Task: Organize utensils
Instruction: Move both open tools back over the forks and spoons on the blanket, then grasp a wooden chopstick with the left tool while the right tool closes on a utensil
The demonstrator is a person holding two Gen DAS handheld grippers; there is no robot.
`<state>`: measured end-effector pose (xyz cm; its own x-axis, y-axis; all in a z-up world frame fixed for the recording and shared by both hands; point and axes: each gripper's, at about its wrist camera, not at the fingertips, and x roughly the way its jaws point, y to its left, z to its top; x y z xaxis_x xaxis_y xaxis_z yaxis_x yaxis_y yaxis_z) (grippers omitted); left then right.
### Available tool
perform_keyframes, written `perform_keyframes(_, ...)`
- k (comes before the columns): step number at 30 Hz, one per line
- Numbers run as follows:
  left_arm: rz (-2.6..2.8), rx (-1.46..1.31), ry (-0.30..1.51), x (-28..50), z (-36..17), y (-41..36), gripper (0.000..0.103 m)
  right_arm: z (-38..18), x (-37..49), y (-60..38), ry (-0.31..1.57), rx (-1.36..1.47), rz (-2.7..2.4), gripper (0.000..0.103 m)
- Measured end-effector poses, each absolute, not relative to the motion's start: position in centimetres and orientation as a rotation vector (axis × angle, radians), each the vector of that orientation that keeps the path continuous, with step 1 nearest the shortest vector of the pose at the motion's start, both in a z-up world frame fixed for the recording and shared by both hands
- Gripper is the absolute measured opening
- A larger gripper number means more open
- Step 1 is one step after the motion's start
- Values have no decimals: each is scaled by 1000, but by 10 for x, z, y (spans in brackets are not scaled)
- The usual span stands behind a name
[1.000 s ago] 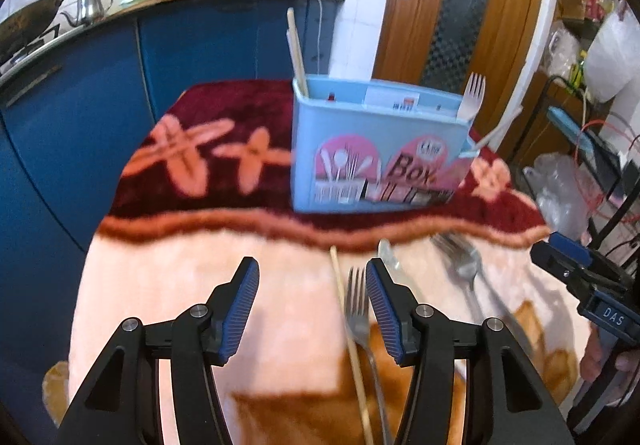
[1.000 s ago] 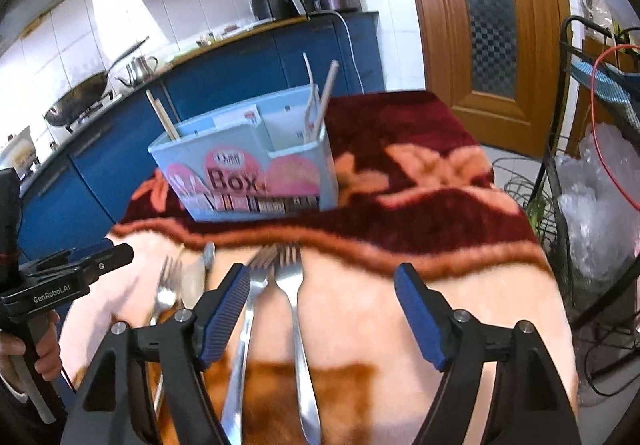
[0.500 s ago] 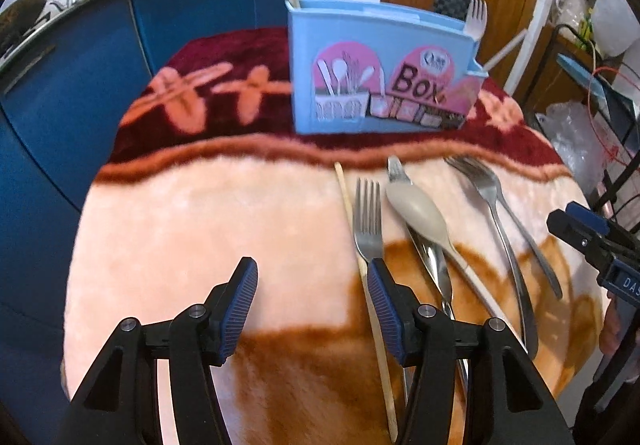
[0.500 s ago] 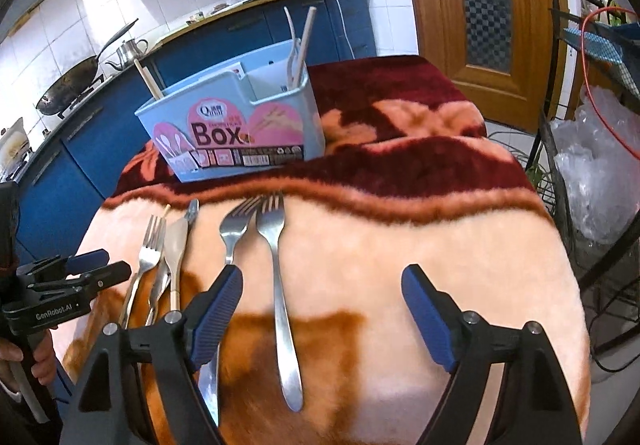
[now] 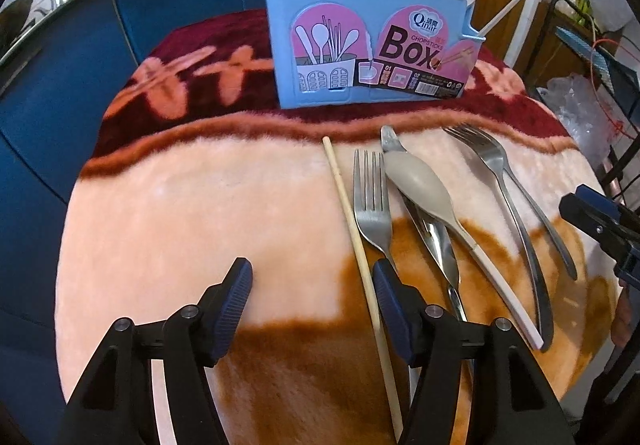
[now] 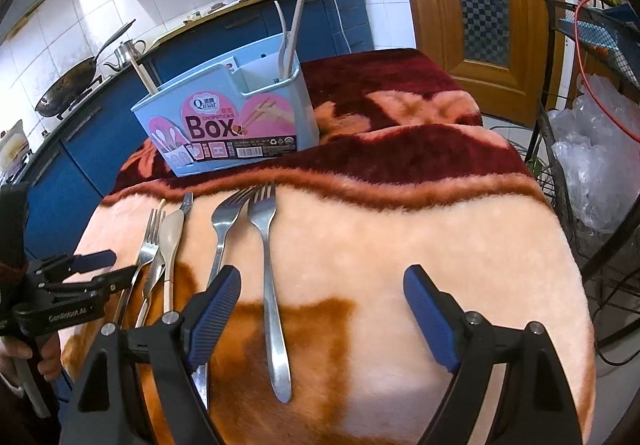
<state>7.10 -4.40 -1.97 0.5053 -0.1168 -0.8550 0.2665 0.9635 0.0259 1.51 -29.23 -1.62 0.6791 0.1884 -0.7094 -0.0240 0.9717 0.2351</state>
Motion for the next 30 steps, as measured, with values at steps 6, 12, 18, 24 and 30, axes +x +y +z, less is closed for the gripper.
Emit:
perform_keyframes(6,-234,224,1024,79,-17,-48,64,-17,11,-285,810,157,112,96)
perform_keyframes(12,-320,190,1044,85,-14,-46,41,-14,7,-276,808,95,71,102)
perform_keyframes(18,-352,77,1103,101,-13,-37,28,-11,8,-270,821,54,120,102)
perform_keyframes(24,-383,18,1133,113,-14,-34,12,-11,22,-268,905,53,142,77)
perform_keyframes(30,-426,-81,1094,108,-12,-21,4,-12,36,-257,978,13,169,55)
